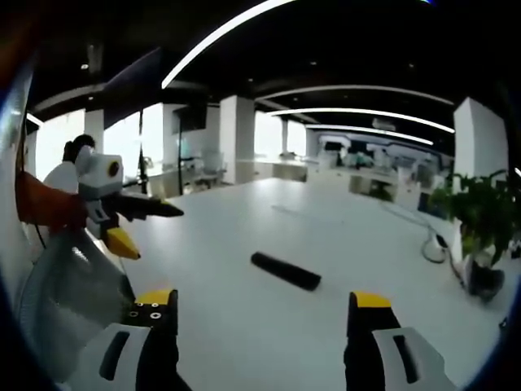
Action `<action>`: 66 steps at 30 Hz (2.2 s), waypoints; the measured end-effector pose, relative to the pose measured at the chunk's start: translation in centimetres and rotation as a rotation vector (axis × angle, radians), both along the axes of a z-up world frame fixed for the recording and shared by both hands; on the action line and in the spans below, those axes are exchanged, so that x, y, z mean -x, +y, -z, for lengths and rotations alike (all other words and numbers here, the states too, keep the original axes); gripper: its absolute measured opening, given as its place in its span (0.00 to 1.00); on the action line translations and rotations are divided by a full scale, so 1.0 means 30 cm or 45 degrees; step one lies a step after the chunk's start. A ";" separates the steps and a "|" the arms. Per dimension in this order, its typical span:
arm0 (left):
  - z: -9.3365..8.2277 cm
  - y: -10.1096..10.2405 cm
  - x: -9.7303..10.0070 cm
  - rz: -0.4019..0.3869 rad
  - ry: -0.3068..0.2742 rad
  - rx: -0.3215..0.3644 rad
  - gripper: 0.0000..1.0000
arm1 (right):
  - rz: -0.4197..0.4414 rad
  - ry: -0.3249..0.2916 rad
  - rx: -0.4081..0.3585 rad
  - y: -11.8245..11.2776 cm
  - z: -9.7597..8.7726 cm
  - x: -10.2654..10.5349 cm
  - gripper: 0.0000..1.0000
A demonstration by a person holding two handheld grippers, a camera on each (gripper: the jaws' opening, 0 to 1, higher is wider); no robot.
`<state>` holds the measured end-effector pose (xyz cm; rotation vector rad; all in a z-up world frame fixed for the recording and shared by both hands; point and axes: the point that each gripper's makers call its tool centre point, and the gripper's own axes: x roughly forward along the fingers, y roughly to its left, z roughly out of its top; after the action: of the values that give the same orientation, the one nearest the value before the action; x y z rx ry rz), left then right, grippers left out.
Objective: Press the specified remote control buttons in sequence, fully releasing each button before pressing the next.
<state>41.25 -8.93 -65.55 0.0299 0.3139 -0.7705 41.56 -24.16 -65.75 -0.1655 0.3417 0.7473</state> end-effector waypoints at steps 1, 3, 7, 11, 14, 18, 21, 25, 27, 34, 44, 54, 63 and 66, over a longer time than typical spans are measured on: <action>0.001 -0.001 0.000 0.002 0.002 -0.001 1.00 | 0.000 0.000 -0.001 0.000 0.000 0.000 0.83; 0.002 -0.002 0.000 0.004 0.003 -0.004 1.00 | -0.001 0.000 -0.003 0.000 -0.001 -0.002 0.83; 0.002 -0.001 -0.003 0.008 0.003 -0.008 1.00 | -0.005 0.000 -0.006 0.002 -0.004 -0.005 0.83; 0.002 0.002 -0.012 0.009 0.001 -0.015 1.00 | -0.010 -0.005 0.005 0.000 -0.003 -0.011 0.83; -0.002 -0.001 -0.016 0.012 -0.002 -0.016 1.00 | -0.010 -0.005 0.006 -0.002 -0.003 -0.014 0.83; -0.005 -0.005 -0.022 0.015 -0.005 -0.018 1.00 | -0.009 -0.006 0.006 -0.006 -0.003 -0.018 0.83; -0.003 -0.007 -0.026 0.022 -0.003 -0.021 1.00 | -0.010 -0.007 0.008 -0.009 -0.004 -0.022 0.83; 0.000 -0.007 -0.027 0.028 0.002 -0.027 1.00 | -0.013 -0.009 0.010 -0.013 -0.007 -0.027 0.83; 0.002 -0.007 -0.027 0.035 0.007 -0.033 1.00 | -0.014 -0.007 0.010 -0.014 -0.008 -0.029 0.83; 0.008 -0.005 -0.028 0.041 0.009 -0.048 1.00 | -0.017 -0.014 0.019 -0.019 -0.013 -0.036 0.83; 0.008 0.004 -0.038 0.055 0.006 -0.069 1.00 | -0.031 -0.024 0.044 -0.027 -0.022 -0.051 0.83; 0.006 0.008 -0.064 0.079 0.000 -0.102 1.00 | -0.041 -0.027 0.070 -0.040 -0.024 -0.075 0.82; 0.010 0.016 -0.091 0.094 -0.003 -0.130 1.00 | -0.070 -0.018 0.100 -0.042 -0.019 -0.100 0.82; 0.010 0.017 -0.101 0.099 -0.006 -0.134 1.00 | -0.078 -0.015 0.105 -0.042 -0.018 -0.108 0.82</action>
<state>44.27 -8.44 -65.85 0.1434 0.3502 -0.8307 44.80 -25.43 -65.21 -0.2588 0.3579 0.7927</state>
